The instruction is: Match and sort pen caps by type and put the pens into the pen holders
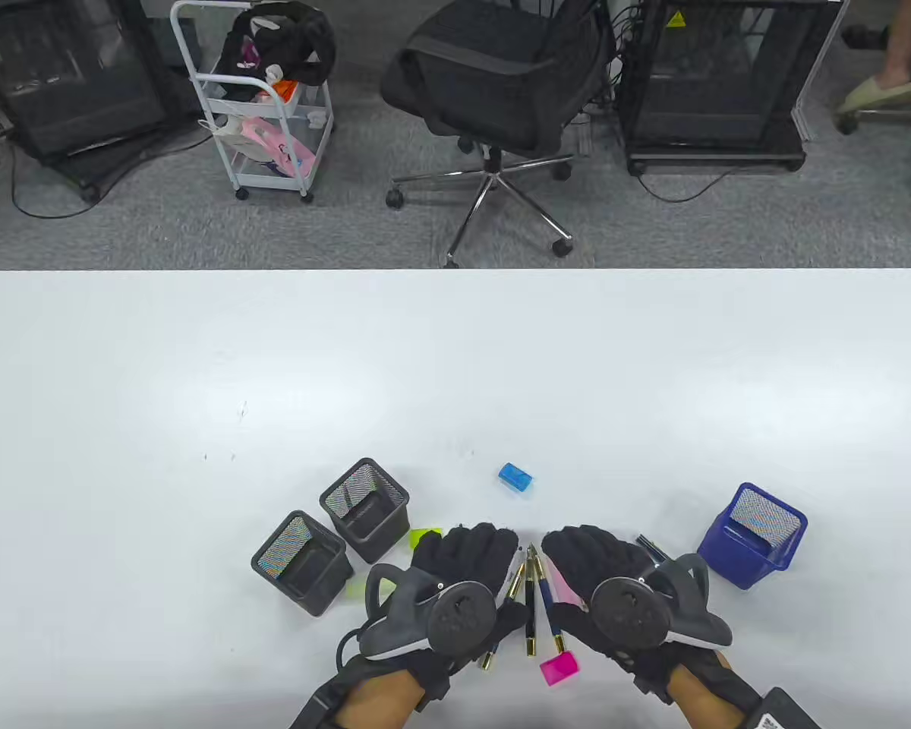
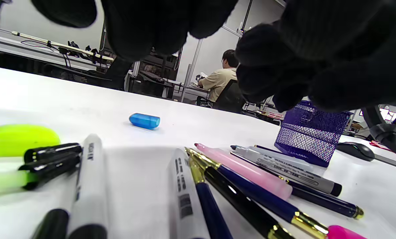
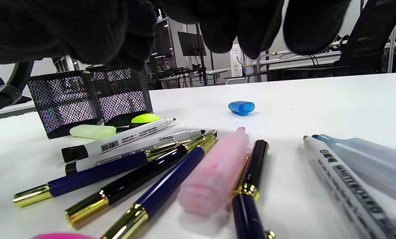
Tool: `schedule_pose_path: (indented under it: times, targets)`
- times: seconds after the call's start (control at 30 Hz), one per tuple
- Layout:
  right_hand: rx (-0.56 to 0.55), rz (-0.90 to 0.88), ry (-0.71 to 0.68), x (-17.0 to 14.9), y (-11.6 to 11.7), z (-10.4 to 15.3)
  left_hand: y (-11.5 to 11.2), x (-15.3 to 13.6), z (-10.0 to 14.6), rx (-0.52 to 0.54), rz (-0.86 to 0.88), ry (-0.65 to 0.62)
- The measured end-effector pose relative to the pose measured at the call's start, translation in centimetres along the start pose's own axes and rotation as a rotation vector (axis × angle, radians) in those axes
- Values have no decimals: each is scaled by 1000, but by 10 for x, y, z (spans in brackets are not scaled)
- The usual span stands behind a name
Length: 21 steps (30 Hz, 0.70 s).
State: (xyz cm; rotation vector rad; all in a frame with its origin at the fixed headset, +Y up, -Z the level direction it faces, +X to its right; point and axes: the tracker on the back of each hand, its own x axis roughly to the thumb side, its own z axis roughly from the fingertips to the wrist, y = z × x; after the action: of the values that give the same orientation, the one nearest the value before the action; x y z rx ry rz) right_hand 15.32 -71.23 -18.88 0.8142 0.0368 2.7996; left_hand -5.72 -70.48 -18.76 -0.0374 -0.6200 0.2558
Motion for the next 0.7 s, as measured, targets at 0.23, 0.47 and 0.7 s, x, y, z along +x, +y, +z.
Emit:
schedule_pose_path:
  times: [0.23, 0.47, 0.7]
  targets:
    - [12, 4, 7, -1, 1, 1, 1, 1, -1, 11, 1, -4]
    - [7, 17, -9, 5, 0, -2, 0, -1, -1, 6, 1, -4]
    - [8, 27, 5, 4, 0, 1, 1, -1, 1, 8, 1, -2]
